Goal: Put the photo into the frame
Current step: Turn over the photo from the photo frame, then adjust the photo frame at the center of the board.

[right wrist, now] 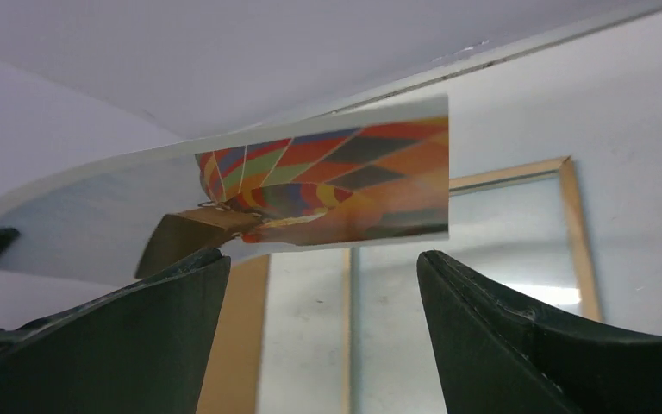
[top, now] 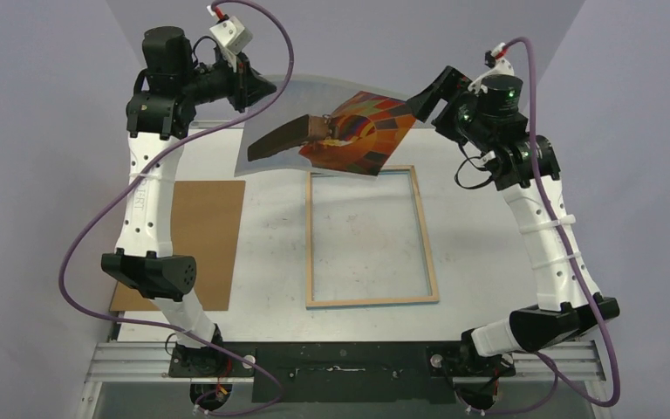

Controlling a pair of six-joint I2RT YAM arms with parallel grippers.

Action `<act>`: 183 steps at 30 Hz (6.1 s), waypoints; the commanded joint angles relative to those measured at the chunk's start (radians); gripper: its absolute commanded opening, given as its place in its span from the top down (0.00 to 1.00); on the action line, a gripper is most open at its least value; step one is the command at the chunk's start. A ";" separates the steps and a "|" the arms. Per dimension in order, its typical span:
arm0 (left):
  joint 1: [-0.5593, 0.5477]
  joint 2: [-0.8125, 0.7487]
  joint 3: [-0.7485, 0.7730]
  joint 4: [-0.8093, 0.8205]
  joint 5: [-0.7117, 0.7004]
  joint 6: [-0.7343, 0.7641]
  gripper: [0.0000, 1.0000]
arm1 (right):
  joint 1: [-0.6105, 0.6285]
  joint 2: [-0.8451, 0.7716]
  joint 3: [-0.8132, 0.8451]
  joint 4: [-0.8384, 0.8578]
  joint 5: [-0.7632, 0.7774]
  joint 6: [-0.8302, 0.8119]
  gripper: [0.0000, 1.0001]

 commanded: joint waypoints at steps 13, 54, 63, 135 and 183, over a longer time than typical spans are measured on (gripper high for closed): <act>-0.157 -0.013 -0.052 0.088 -0.571 -0.051 1.00 | 0.108 0.121 -0.097 0.309 0.057 0.758 0.10; -0.609 -0.319 -0.879 0.439 -0.699 0.228 1.00 | 0.039 0.081 -0.603 0.324 -0.043 0.890 0.45; -0.628 -0.324 -0.901 0.432 -0.670 0.191 0.67 | 0.029 0.093 -0.604 0.320 -0.044 0.906 1.00; -0.220 -0.016 -1.129 0.438 -0.623 -0.725 0.31 | -0.174 0.121 -0.885 0.453 -0.306 -0.094 0.62; -0.219 0.284 -0.811 0.503 -0.328 -0.767 0.42 | -0.176 0.328 -0.792 0.487 -0.276 -0.058 0.36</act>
